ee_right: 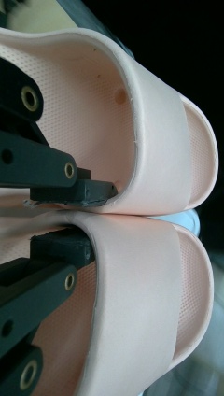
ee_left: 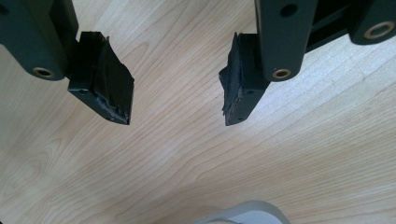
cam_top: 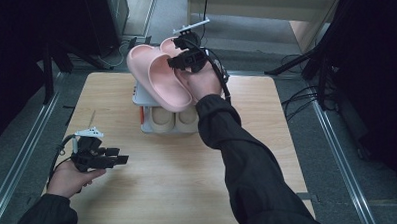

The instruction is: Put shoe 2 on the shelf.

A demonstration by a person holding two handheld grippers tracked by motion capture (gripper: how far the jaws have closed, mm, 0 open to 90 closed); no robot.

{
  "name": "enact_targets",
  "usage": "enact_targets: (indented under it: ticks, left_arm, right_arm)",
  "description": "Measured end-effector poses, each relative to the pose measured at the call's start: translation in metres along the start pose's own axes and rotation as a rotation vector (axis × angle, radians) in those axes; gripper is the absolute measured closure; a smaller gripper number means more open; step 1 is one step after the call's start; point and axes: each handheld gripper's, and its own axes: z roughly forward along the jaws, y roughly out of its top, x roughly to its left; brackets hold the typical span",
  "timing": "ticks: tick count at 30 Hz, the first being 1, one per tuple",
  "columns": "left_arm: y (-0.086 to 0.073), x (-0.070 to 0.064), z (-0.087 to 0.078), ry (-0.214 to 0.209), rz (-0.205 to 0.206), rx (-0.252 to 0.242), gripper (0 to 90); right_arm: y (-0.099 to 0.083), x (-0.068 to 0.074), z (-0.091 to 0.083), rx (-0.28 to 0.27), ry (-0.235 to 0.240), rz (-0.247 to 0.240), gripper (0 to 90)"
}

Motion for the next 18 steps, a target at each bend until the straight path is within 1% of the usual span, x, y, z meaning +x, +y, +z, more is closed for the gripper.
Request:
enact_targets:
  ticks: [1,2,3,4,7,8,10,11,12,16,18]
  left_arm:
    - [0.0,0.0,0.0,-0.003,0.001,0.002,42.7]
    - [0.0,0.0,0.0,-0.005,0.005,0.003,42.7]
    - [0.0,-0.001,0.001,-0.011,0.005,0.003,42.8]
    - [0.0,-0.001,0.001,-0.012,0.007,0.002,42.7]
    - [0.002,-0.002,0.002,-0.02,0.002,-0.006,43.0]
    - [0.003,-0.003,0.002,-0.025,0.006,-0.011,43.0]
    - [0.003,-0.005,0.004,-0.03,0.013,-0.006,43.0]
    - [0.003,-0.005,0.005,-0.027,0.021,0.002,43.0]
    - [0.003,-0.005,0.006,-0.029,0.019,0.005,43.0]
    - [0.004,-0.004,0.006,-0.032,0.02,0.001,43.1]
    - [0.004,-0.005,0.005,-0.031,0.019,-0.002,43.1]
  right_arm:
    - [0.002,-0.001,0.004,-0.003,-0.027,0.018,78.1]
    - [0.003,-0.002,0.006,-0.006,-0.044,0.038,78.1]
    - [0.005,-0.003,0.011,-0.008,-0.069,0.067,78.0]
    - [0.006,-0.003,0.015,-0.004,-0.092,0.086,78.0]
    - [0.009,-0.005,0.026,0.004,-0.147,0.119,78.0]
    - [0.01,-0.005,0.03,0.006,-0.161,0.129,77.9]
    - [0.011,-0.005,0.035,0.006,-0.192,0.155,77.9]
    - [0.012,-0.004,0.037,-0.001,-0.206,0.169,77.8]
    - [0.012,-0.003,0.039,-0.008,-0.218,0.178,77.8]
    - [0.013,0.001,0.047,-0.021,-0.238,0.213,77.8]
    - [0.014,0.003,0.05,-0.023,-0.257,0.235,77.8]
